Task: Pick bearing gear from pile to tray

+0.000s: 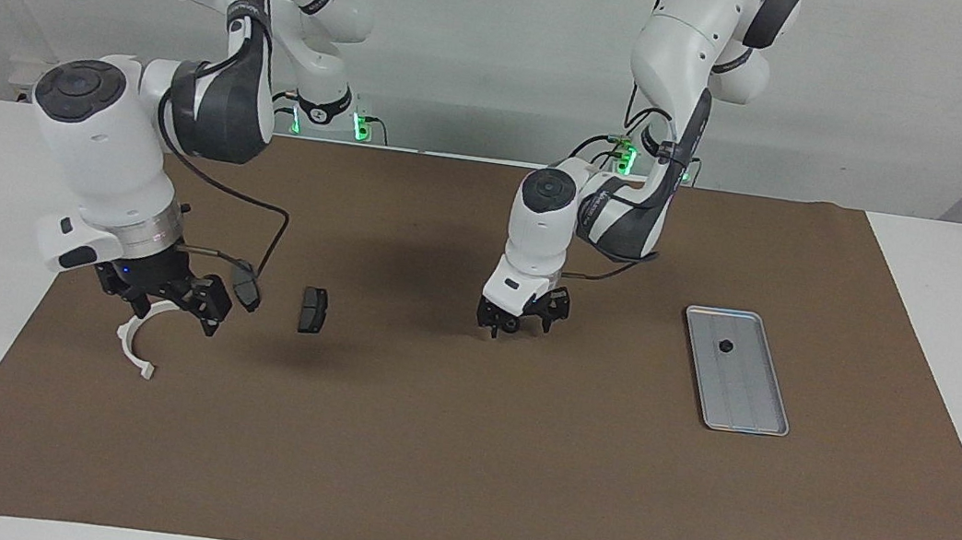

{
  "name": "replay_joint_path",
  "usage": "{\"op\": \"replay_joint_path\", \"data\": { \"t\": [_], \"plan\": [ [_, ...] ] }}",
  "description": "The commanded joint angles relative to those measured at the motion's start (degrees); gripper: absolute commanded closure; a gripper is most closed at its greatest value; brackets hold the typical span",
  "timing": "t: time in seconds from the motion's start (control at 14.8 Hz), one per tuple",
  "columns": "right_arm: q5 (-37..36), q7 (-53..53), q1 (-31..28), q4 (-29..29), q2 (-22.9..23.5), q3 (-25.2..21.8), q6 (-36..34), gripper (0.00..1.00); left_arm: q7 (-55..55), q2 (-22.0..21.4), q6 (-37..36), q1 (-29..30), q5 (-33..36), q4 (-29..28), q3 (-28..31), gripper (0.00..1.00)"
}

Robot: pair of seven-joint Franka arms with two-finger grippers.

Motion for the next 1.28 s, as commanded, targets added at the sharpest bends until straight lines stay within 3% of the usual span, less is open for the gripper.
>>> {"op": "replay_joint_path", "data": {
  "t": [0.0, 0.68, 0.81, 0.95, 1.15, 1.22],
  "plan": [
    [0.6, -1.5, -1.1, -1.2, -1.2, 0.7, -0.4, 0.00, -1.2, -0.4, 1.3, 0.2, 1.5, -1.6, -0.1, 0.00],
    [0.5, -2.4, -1.9, -1.4, -1.8, 0.6, -1.7, 0.00, -2.2, -1.4, 0.6, -1.0, 1.5, -4.5, -0.1, 0.03],
    [0.5, -2.5, -1.8, -1.4, -2.8, 0.4, -2.5, 0.00, -2.3, -1.4, 0.3, -1.2, 1.4, -4.4, -0.1, 0.18],
    [0.5, -2.8, -1.1, -1.9, -3.9, -0.8, -3.8, 0.00, -2.5, -1.4, 0.2, -1.4, 1.4, -4.1, -0.1, 0.54],
    [0.7, -6.4, -0.9, -5.3, -7.3, -1.3, -3.8, 0.00, -2.7, -1.4, -0.8, -1.4, 1.3, -3.3, -0.1, 1.00],
    [0.8, -7.5, -0.9, -7.0, -8.9, -1.3, -3.8, 0.00, -2.7, -1.4, -1.1, -1.4, 1.2, -2.8, -0.1, 1.00]
  ]
}}
